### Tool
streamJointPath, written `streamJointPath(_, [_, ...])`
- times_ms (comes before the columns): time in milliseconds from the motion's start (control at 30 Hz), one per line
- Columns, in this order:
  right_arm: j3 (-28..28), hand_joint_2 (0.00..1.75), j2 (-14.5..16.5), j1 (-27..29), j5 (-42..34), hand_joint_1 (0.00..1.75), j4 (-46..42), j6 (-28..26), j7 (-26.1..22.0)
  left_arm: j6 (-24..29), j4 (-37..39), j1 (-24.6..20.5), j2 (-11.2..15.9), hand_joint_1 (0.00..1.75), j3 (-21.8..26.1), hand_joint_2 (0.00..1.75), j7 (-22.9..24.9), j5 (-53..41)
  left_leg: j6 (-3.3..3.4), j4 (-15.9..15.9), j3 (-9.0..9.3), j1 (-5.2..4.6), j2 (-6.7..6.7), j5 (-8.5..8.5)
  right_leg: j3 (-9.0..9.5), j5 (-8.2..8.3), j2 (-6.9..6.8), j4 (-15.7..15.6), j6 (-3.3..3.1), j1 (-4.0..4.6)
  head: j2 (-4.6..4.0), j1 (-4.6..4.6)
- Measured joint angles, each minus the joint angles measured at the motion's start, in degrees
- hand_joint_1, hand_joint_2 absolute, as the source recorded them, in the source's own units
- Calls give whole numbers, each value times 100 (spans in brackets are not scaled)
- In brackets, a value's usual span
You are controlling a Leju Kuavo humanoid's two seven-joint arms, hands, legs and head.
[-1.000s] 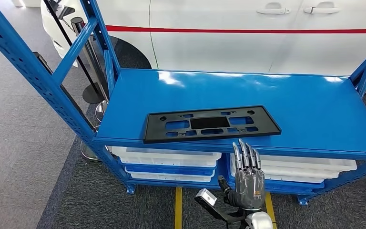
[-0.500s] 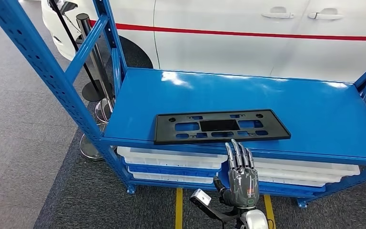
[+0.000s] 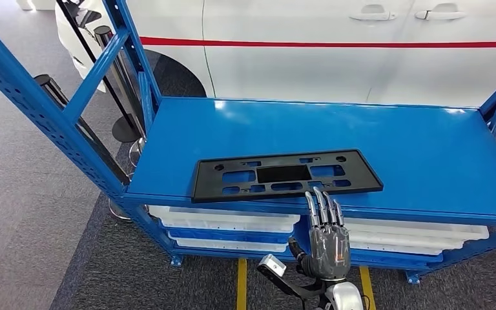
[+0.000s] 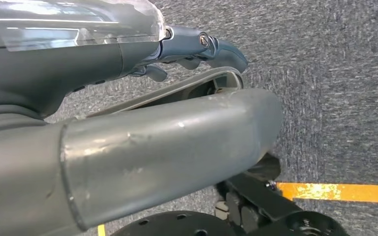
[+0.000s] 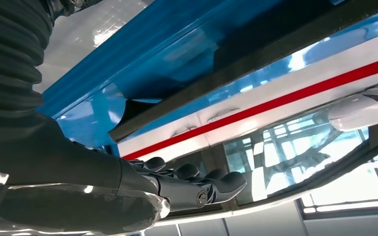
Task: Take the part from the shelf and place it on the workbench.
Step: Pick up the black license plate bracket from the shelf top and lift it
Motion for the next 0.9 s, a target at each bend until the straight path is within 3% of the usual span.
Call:
streamJointPath(33, [2,175,0,-1,0,0,1,0,0,0,0,0,2,0,0,0,-1,0,32,-432,181,-6,1,240,32,-20,4,-1,13,1,-1,0])
streamJointPath(100, [9,175,0,-5,0,0,3,-1,0,0,0,-9,9,0,-1,0,-1,0,98,-1123,486,-36,1,511,66,-56,8,5,58,20,-1,1])
streamJointPath(167, [16,175,-1,-8,1,0,7,-2,0,0,0,-15,17,0,-1,0,-2,0,139,-1292,560,-65,-2,517,66,-63,10,-2,117,29,-1,1])
streamJointPath(267, [23,175,-7,-14,2,0,8,-5,0,0,0,-3,20,0,0,0,-2,0,229,-1387,608,-26,3,558,51,-153,12,85,205,32,-1,3])
streamJointPath(300, [25,175,-12,-18,2,0,8,-8,0,0,0,-4,20,0,0,0,-2,0,264,-1422,628,-7,7,572,-34,-278,13,282,228,32,-1,4])
streamJointPath(367, [24,175,-19,-22,-1,0,14,-12,1,0,0,-9,20,0,0,0,-3,0,309,-1436,640,-5,14,571,-394,-627,12,993,257,15,-1,4])
streamJointPath(400, [23,175,-22,-22,-3,0,21,-13,1,0,0,-11,20,0,0,0,-3,0,315,-1433,642,-9,14,564,-595,-748,12,1353,270,7,-1,3])
streamJointPath(433, [22,175,-23,-22,-4,0,29,-13,2,0,0,-12,19,0,0,0,-3,0,318,-1429,647,-11,13,555,-732,-769,11,1570,280,-1,-1,3])
streamJointPath(467, [21,175,-23,-22,-4,0,35,-13,2,0,0,-11,19,0,0,0,-2,0,314,-1423,659,-13,10,541,-760,-666,11,1562,285,-9,-2,3])
streamJointPath(500, [21,175,-24,-22,-4,0,39,-13,2,0,0,-11,19,0,0,0,-1,0,306,-1415,678,-13,5,523,-672,-463,9,1328,282,-17,-1,3])
streamJointPath(533, [21,175,-24,-23,-4,0,41,-13,2,0,0,-9,18,0,0,0,-1,0,292,-1404,702,-12,0,500,-497,-217,8,929,270,-23,-1,4])
streamJointPath(600, [22,175,-24,-28,-4,0,42,-14,2,0,0,-10,16,0,0,0,-1,0,235,-1370,725,-31,-8,450,-186,59,9,243,230,-4,-1,4])
streamJointPath(633, [23,175,-23,-30,-4,0,42,-14,2,0,0,-11,15,0,0,0,-1,0,201,-1358,726,-39,-10,432,-119,89,13,84,208,8,-1,3])
streamJointPath(767, [28,175,-19,-36,-4,0,41,-15,1,0,0,-20,17,0,0,0,-1,0,68,-1296,722,-18,-2,350,-79,82,26,-4,83,7,-1,2])
streamJointPath(833, [35,175,-17,-40,-4,0,42,-15,1,0,0,-22,17,0,-1,0,-2,0,9,-835,518,-4,2,75,-46,87,6,-44,18,-14,-1,1])
streamJointPath(900, [37,175,-17,-41,-4,0,43,-15,0,0,0,-16,16,0,-2,0,-1,0,-31,-37,122,4,3,-274,-41,72,-6,-42,-11,-5,-1,1])
